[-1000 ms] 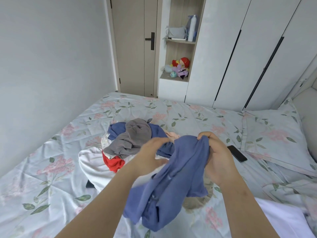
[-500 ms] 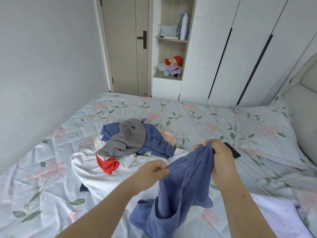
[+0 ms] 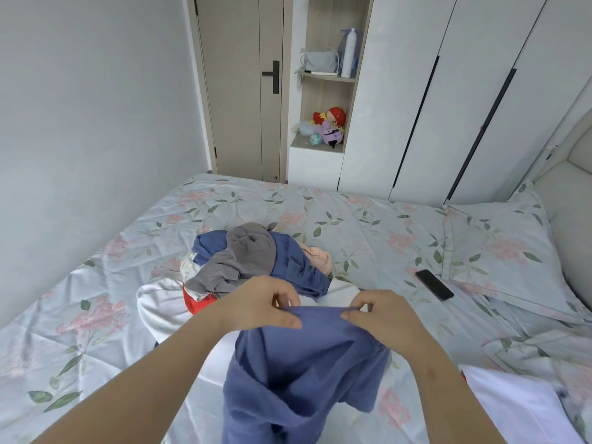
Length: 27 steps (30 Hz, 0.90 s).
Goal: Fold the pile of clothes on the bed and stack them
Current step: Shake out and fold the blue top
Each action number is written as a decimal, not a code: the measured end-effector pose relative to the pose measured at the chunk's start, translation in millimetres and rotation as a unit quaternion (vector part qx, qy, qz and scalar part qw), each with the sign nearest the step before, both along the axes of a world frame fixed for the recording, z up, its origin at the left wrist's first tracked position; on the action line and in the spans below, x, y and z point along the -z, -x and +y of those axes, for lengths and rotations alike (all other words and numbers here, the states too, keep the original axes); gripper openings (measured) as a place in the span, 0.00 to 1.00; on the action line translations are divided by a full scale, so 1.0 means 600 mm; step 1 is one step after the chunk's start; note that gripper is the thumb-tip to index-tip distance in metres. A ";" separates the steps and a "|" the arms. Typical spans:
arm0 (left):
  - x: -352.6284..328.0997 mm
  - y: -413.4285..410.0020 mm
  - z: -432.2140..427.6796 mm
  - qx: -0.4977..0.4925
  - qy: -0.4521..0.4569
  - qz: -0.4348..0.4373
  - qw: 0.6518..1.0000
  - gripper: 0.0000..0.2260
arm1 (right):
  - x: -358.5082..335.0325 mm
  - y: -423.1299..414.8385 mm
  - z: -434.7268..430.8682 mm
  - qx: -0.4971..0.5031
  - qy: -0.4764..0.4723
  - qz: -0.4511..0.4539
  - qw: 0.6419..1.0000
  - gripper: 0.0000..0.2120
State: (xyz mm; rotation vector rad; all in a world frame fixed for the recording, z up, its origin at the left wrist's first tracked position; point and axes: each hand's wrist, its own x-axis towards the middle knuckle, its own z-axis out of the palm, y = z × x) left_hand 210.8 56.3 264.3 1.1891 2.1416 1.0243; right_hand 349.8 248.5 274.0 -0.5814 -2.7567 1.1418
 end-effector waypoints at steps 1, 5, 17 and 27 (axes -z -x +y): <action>0.006 0.008 -0.005 0.015 0.042 0.065 0.997 0.06 | 0.001 0.001 0.006 0.038 -0.020 0.017 0.999 0.13; 0.024 0.039 -0.028 -0.035 0.120 0.191 0.974 0.12 | -0.006 0.000 0.034 0.160 -0.113 0.057 0.979 0.09; -0.029 0.079 -0.050 -0.190 -0.067 0.039 0.979 0.08 | 0.011 -0.001 0.064 0.272 -0.006 0.129 0.954 0.12; -0.077 0.108 -0.070 -0.350 -0.192 -0.029 0.916 0.07 | 0.012 -0.013 0.075 0.114 -0.054 0.019 0.992 0.08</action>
